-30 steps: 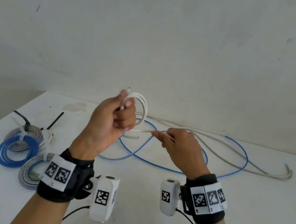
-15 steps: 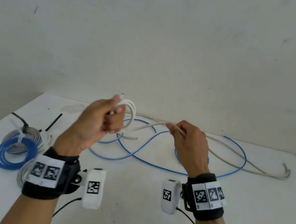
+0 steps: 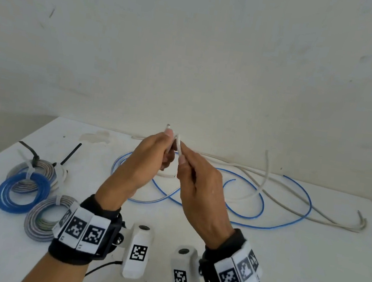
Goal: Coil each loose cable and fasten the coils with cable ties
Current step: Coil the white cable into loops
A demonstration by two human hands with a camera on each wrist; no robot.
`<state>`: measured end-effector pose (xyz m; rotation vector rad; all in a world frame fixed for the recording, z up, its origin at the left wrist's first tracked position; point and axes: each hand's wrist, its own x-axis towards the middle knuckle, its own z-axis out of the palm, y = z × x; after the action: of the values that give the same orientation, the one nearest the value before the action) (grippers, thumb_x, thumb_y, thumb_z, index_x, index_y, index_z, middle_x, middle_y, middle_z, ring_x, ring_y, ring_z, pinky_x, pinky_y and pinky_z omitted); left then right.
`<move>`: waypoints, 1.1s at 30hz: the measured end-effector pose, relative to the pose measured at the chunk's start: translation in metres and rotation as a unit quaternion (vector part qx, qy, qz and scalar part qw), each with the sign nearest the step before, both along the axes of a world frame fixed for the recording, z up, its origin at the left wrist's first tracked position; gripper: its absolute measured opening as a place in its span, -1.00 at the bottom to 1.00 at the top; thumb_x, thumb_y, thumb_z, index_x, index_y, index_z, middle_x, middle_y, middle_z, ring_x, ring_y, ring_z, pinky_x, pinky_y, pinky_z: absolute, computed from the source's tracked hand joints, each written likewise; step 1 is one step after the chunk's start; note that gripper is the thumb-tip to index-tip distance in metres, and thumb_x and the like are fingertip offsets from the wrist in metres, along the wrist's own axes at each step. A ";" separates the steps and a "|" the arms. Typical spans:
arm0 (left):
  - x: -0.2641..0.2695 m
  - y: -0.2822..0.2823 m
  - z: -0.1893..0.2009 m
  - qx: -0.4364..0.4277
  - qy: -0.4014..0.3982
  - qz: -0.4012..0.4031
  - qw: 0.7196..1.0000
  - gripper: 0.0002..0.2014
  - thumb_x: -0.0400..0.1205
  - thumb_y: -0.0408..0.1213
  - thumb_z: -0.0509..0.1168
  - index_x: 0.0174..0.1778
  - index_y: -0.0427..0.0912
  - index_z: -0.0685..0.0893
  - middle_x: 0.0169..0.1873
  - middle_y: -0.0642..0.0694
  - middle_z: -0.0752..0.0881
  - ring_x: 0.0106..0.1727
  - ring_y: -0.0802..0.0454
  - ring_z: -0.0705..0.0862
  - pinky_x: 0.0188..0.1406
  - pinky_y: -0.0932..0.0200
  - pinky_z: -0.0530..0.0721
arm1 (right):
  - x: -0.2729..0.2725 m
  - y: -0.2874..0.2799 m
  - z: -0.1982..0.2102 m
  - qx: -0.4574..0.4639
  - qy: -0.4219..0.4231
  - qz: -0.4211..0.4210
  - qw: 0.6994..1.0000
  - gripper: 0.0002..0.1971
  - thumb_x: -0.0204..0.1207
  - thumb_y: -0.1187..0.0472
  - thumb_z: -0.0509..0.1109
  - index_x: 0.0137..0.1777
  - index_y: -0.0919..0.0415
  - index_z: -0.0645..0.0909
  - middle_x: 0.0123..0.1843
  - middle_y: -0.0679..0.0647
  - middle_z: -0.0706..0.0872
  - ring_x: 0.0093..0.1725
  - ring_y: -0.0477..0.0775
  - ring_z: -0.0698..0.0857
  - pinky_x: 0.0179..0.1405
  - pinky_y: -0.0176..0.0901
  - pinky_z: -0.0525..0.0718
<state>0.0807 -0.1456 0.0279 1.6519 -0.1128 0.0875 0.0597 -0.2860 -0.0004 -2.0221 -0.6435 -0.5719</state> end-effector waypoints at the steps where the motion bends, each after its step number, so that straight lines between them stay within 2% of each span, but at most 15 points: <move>1: -0.001 -0.001 0.002 -0.007 0.010 -0.002 1.000 -0.50 0.85 0.07 -0.07 -0.27 -0.12 0.51 -0.50 0.07 0.42 -0.44 0.12 0.37 -0.36 0.27 0.43 | 0.000 0.000 -0.001 -0.035 -0.013 -0.018 0.999 -0.70 0.81 0.20 0.12 0.37 0.15 0.65 -0.30 -0.06 0.49 -0.29 0.01 0.43 -0.34 -0.05 0.46; 2: -0.002 -0.002 0.003 0.002 0.011 0.001 1.000 -0.50 0.84 0.10 -0.07 -0.28 -0.13 0.48 -0.50 0.05 0.43 -0.43 0.10 0.38 -0.34 0.24 0.42 | 0.000 0.000 -0.002 -0.063 -0.022 -0.032 0.997 -0.67 0.81 0.20 0.14 0.45 0.13 0.61 -0.27 -0.08 0.49 -0.28 -0.01 0.43 -0.34 -0.07 0.46; 4: -0.005 -0.006 0.000 0.061 -0.022 0.034 0.997 -0.55 0.81 0.12 0.03 -0.22 -0.15 0.45 -0.50 0.15 0.44 -0.43 0.13 0.42 -0.33 0.26 0.43 | -0.003 0.003 -0.005 -0.080 -0.022 -0.023 0.996 -0.72 0.79 0.22 0.15 0.37 0.14 0.62 -0.24 -0.09 0.53 -0.28 -0.02 0.46 -0.32 -0.04 0.51; 6: -0.007 -0.007 -0.006 0.081 -0.061 0.071 0.992 -0.62 0.81 0.05 0.10 -0.14 -0.20 0.43 -0.56 0.20 0.44 -0.48 0.19 0.43 -0.40 0.31 0.42 | -0.007 0.009 -0.006 -0.090 -0.005 0.007 0.996 -0.74 0.77 0.20 0.11 0.29 0.14 0.59 -0.23 -0.01 0.59 -0.26 0.10 0.53 -0.27 0.18 0.59; 8: -0.006 -0.004 -0.007 0.065 -0.092 0.101 0.988 -0.68 0.82 -0.05 0.12 -0.14 -0.19 0.40 -0.54 0.20 0.44 -0.49 0.21 0.44 -0.40 0.35 0.43 | -0.007 0.011 -0.006 -0.097 0.008 0.024 0.995 -0.64 0.77 0.18 0.10 0.49 0.06 0.54 -0.20 0.00 0.61 -0.23 0.12 0.56 -0.23 0.22 0.61; 10: -0.007 0.001 -0.003 0.050 -0.116 0.130 0.983 -0.74 0.83 -0.11 0.13 -0.08 -0.21 0.43 -0.41 0.13 0.47 -0.43 0.24 0.46 -0.38 0.44 0.46 | -0.004 0.006 -0.007 -0.096 0.011 0.034 0.995 -0.52 0.77 0.23 0.14 0.66 -0.07 0.41 -0.14 -0.09 0.62 -0.15 -0.04 0.60 -0.17 0.12 0.65; 12: -0.006 0.005 -0.002 0.013 -0.122 0.148 0.981 -0.80 0.81 -0.12 0.19 0.01 -0.19 0.48 -0.33 0.09 0.49 -0.38 0.27 0.49 -0.33 0.49 0.49 | -0.003 0.003 -0.007 -0.108 0.013 0.048 0.993 -0.44 0.75 0.29 0.17 0.71 -0.13 0.34 -0.10 -0.18 0.59 -0.11 -0.26 0.59 -0.11 0.01 0.68; 15: -0.001 0.005 -0.002 -0.102 -0.103 0.119 0.982 -0.80 0.81 -0.15 0.21 -0.08 -0.17 0.48 -0.37 0.11 0.49 -0.37 0.18 0.46 -0.29 0.36 0.47 | -0.004 0.004 -0.008 -0.137 0.019 0.072 0.988 -0.35 0.73 0.37 0.19 0.71 -0.25 0.29 -0.13 -0.16 0.62 -0.14 -0.40 0.57 -0.08 -0.11 0.66; 17: 0.003 0.005 0.002 -0.218 -0.112 0.083 0.966 -0.74 0.84 -0.24 0.13 -0.18 -0.19 0.48 -0.42 0.06 0.50 -0.37 0.10 0.40 -0.28 0.27 0.42 | -0.002 0.004 -0.006 -0.128 0.029 0.070 0.989 -0.43 0.74 0.31 0.22 0.63 -0.28 0.41 -0.24 -0.16 0.63 -0.22 -0.33 0.59 -0.12 -0.11 0.66; 20: 0.003 0.011 0.009 -0.353 -0.126 0.031 0.927 -0.69 0.85 -0.21 0.04 -0.21 -0.13 0.49 -0.52 0.06 0.41 -0.45 0.09 0.41 -0.29 0.23 0.49 | 0.006 -0.007 0.000 -0.093 0.031 -0.007 0.995 -0.83 0.73 0.02 0.30 0.15 -0.05 0.72 -0.43 -0.17 0.54 -0.37 -0.05 0.50 -0.26 0.07 0.62; 22: 0.003 0.018 0.010 -0.379 -0.116 0.009 0.918 -0.67 0.85 -0.14 0.01 -0.21 -0.11 0.46 -0.59 0.11 0.27 -0.58 0.16 0.26 -0.43 0.25 0.40 | 0.013 -0.017 0.000 -0.125 0.065 -0.057 0.988 -0.70 0.72 -0.13 0.32 -0.09 0.05 0.70 -0.52 -0.13 0.49 -0.38 0.04 0.48 -0.30 0.06 0.56; 25: 0.001 0.018 0.010 -0.356 -0.062 -0.003 0.933 -0.63 0.84 -0.05 0.02 -0.28 -0.09 0.39 -0.65 0.11 0.18 -0.67 0.18 0.14 -0.58 0.22 0.20 | 0.020 -0.030 0.000 -0.204 0.141 -0.128 0.960 -0.45 0.60 -0.40 0.20 -0.15 0.09 0.68 -0.47 -0.05 0.57 -0.30 0.12 0.61 -0.25 0.01 0.60; 28: -0.002 0.012 0.012 -0.301 -0.003 -0.031 0.953 -0.57 0.82 0.00 0.03 -0.36 -0.07 0.34 -0.69 0.11 0.15 -0.69 0.17 0.10 -0.58 0.17 0.13 | 0.026 -0.043 -0.004 -0.243 0.181 -0.192 0.933 -0.21 0.39 -0.62 -0.04 -0.22 0.09 0.67 -0.32 -0.04 0.73 -0.23 0.13 0.71 -0.15 0.02 0.72; 30: -0.006 0.010 0.013 -0.228 0.014 -0.056 0.972 -0.55 0.81 0.00 0.03 -0.40 -0.06 0.29 -0.70 0.11 0.15 -0.68 0.15 0.09 -0.54 0.13 0.12 | 0.030 -0.050 -0.005 -0.214 0.186 -0.226 0.932 -0.23 0.41 -0.62 0.08 -0.29 0.14 0.63 -0.35 -0.04 0.73 -0.25 0.12 0.70 -0.23 -0.04 0.67; 33: -0.011 0.002 0.011 -0.068 -0.008 -0.100 0.993 -0.55 0.77 0.06 0.05 -0.40 -0.08 0.22 -0.63 0.06 0.15 -0.60 0.09 0.07 -0.51 0.12 0.10 | 0.029 -0.051 -0.001 -0.075 0.173 -0.218 0.958 -0.47 0.51 -0.34 0.45 -0.37 0.13 0.58 -0.52 -0.12 0.60 -0.44 -0.03 0.54 -0.42 -0.11 0.43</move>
<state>0.0692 -0.1436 0.0391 1.4960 -0.2779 -0.0420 0.0889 -0.3365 -0.0015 -2.3514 -0.0263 -0.4091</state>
